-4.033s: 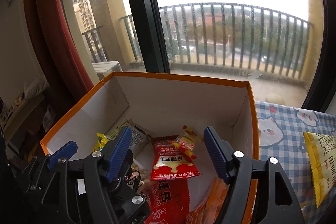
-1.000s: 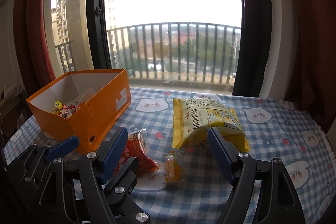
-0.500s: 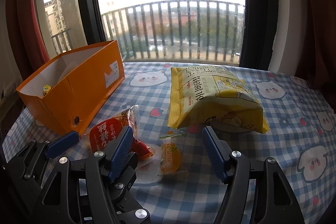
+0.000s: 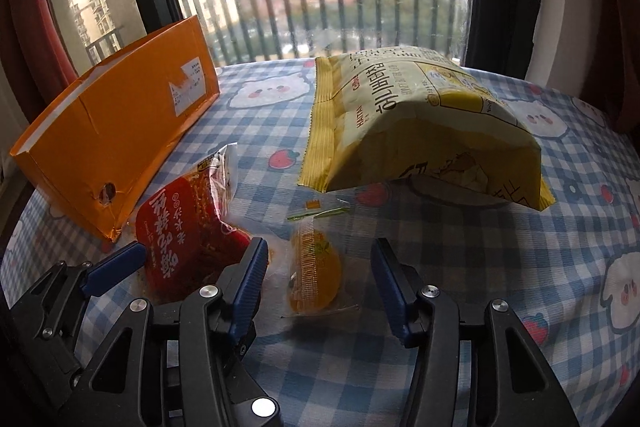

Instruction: Organize snacks

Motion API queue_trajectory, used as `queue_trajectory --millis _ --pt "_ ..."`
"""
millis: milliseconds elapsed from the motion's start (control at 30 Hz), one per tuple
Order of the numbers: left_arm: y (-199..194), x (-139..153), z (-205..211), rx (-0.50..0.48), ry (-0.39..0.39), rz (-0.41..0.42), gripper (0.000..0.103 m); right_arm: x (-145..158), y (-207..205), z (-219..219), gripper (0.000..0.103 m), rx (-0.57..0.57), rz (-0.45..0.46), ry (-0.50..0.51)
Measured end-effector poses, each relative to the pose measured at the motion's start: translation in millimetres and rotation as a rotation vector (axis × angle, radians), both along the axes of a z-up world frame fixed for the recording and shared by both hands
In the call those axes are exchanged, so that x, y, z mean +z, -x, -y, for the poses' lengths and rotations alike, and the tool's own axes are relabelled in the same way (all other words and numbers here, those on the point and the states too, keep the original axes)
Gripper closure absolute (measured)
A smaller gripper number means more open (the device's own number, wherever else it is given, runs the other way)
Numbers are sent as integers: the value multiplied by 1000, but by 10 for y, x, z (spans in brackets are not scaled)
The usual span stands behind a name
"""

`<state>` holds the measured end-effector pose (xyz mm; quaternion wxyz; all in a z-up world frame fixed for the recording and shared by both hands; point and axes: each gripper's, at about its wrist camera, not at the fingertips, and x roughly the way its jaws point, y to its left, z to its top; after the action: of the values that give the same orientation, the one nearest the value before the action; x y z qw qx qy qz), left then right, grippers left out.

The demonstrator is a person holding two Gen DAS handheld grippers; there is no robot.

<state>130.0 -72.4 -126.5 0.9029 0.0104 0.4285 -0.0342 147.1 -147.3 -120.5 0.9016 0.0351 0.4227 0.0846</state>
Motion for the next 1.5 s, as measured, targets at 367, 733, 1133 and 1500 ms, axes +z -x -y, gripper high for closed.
queue_trajectory --millis 367,733,1133,1500 --pt "-2 -20 2 -11 0 -10 9 -78 -28 -14 70 31 -28 -39" --pt "8 28 10 -20 -35 4 8 -45 43 21 76 -1 -20 -64" --pt "-54 32 131 -133 -86 -29 6 52 149 95 76 16 -24 -95" --pt "-164 -29 154 -155 -97 -64 5 34 154 189 76 -22 -21 -75"
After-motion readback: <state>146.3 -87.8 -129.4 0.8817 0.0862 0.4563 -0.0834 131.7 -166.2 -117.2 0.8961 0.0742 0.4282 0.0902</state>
